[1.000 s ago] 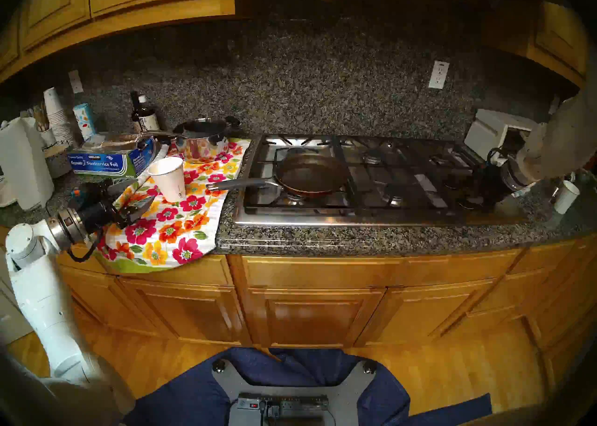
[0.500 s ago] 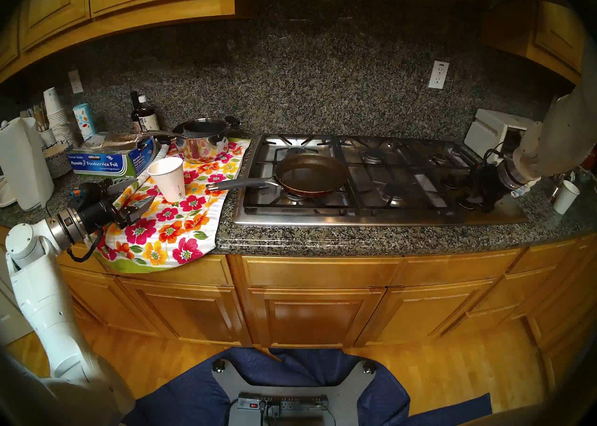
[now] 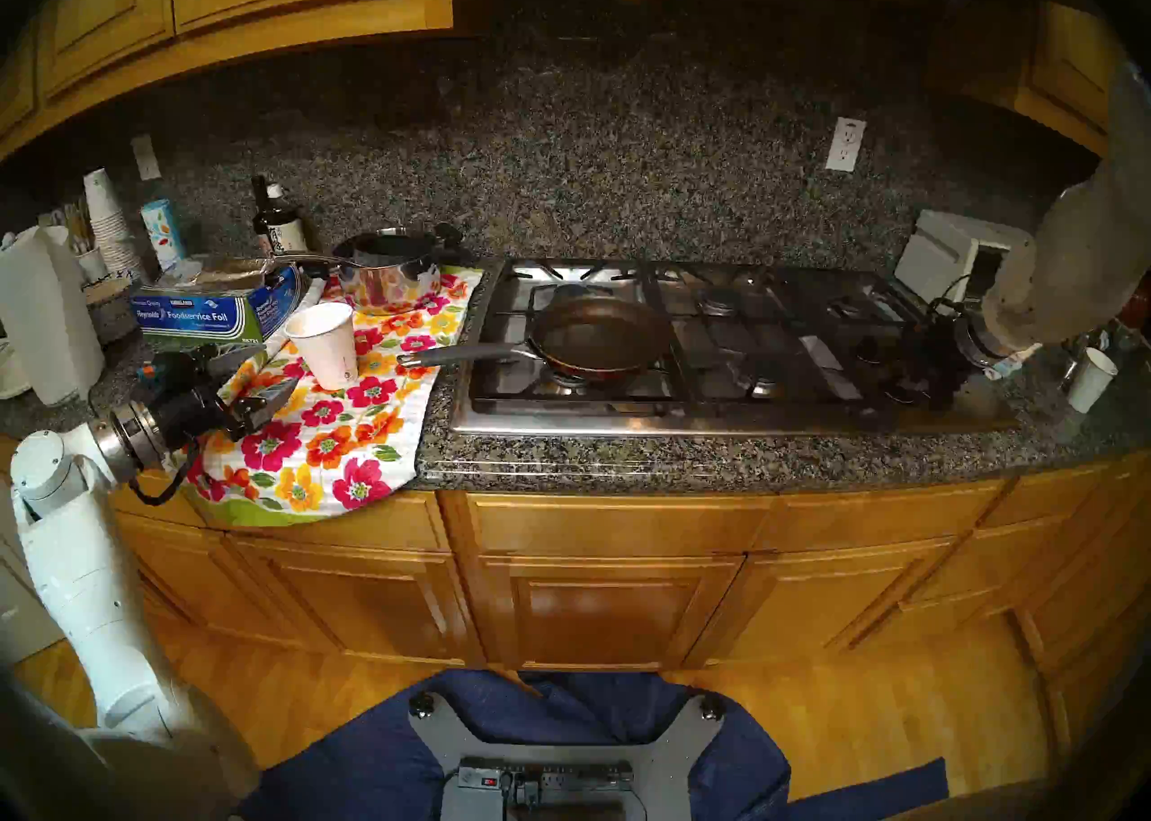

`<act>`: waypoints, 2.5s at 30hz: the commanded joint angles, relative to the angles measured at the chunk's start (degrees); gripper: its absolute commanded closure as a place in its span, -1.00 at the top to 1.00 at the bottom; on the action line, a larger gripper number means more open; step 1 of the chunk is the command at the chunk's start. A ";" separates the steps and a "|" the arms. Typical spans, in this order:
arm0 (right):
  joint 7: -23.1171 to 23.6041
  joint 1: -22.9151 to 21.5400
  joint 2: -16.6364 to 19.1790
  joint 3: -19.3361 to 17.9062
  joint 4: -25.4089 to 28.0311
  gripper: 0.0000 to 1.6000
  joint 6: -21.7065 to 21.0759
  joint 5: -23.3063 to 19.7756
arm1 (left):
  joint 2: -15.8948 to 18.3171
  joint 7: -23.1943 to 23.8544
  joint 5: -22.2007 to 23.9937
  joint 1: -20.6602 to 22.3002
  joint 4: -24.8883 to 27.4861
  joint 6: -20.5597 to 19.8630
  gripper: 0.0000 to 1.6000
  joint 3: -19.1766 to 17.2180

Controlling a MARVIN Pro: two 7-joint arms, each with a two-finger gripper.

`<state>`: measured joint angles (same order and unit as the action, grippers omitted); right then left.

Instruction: Pick up the water cup, pour water into the pot, turn on the stove

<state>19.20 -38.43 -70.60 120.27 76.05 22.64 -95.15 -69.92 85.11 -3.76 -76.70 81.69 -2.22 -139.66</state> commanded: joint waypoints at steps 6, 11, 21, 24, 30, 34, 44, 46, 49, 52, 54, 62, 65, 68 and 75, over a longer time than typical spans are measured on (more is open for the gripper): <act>-4.09 3.07 -0.70 0.15 1.50 -1.00 3.97 5.00 | 0.71 -0.11 1.20 1.12 1.14 0.09 1.00 -0.13; -6.13 3.62 -0.58 1.59 0.26 -1.00 5.65 7.84 | 0.72 -0.11 1.23 1.12 1.13 0.10 1.00 -0.13; -8.17 3.76 -0.83 3.68 -1.60 -1.00 8.38 12.23 | 0.74 -0.11 1.29 1.12 1.12 0.10 1.00 -0.12; -8.97 4.02 -1.02 4.13 -2.10 -1.00 9.10 13.28 | 0.75 -0.11 1.30 1.12 1.12 0.10 1.00 -0.12; -11.79 4.37 -1.80 5.21 -2.47 -1.00 10.50 15.65 | 0.75 -0.11 1.31 1.11 1.12 0.10 1.00 -0.12; -14.10 4.38 -2.62 6.05 -2.06 -1.00 11.19 17.43 | 0.75 -0.11 1.32 1.11 1.12 0.10 1.00 -0.12; -18.59 3.92 -4.53 7.71 -0.84 -1.00 12.62 21.51 | 0.76 -0.11 1.33 1.10 1.12 0.10 1.00 -0.11; -19.23 3.74 -4.82 7.95 -0.55 -1.00 12.71 22.17 | 0.76 -0.11 1.33 1.10 1.11 0.10 1.00 -0.11; -20.48 3.71 -5.22 8.36 -0.37 -1.00 12.83 23.38 | 0.76 -0.11 1.33 1.10 1.11 0.10 1.00 -0.11; -21.59 3.62 -5.54 8.64 -0.16 -1.00 12.73 24.31 | 0.76 -0.11 1.33 1.10 1.12 0.10 1.00 -0.10; -22.79 3.63 -5.87 8.94 -0.05 -1.00 12.60 25.28 | 0.76 -0.11 1.32 1.09 1.12 0.10 1.00 -0.10; -27.94 4.12 -6.76 10.23 -0.03 -1.00 11.58 29.81 | 0.75 -0.11 1.29 1.09 1.13 0.10 1.00 -0.10; -29.50 4.18 -6.87 10.59 0.05 -1.00 11.20 31.12 | 0.75 -0.11 1.28 1.09 1.13 0.10 1.00 -0.10; -31.02 4.31 -6.94 11.02 0.02 -1.00 10.87 32.54 | 0.75 -0.11 1.27 1.08 1.13 0.10 1.00 -0.09; -34.32 4.74 -7.01 11.80 -0.13 -1.00 10.06 35.43 | 0.75 -0.11 1.25 1.08 1.13 0.10 1.00 -0.09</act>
<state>-10.56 -33.18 -77.11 130.78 77.70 35.23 -61.63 -69.88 85.11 -3.66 -76.71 81.69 -2.22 -139.64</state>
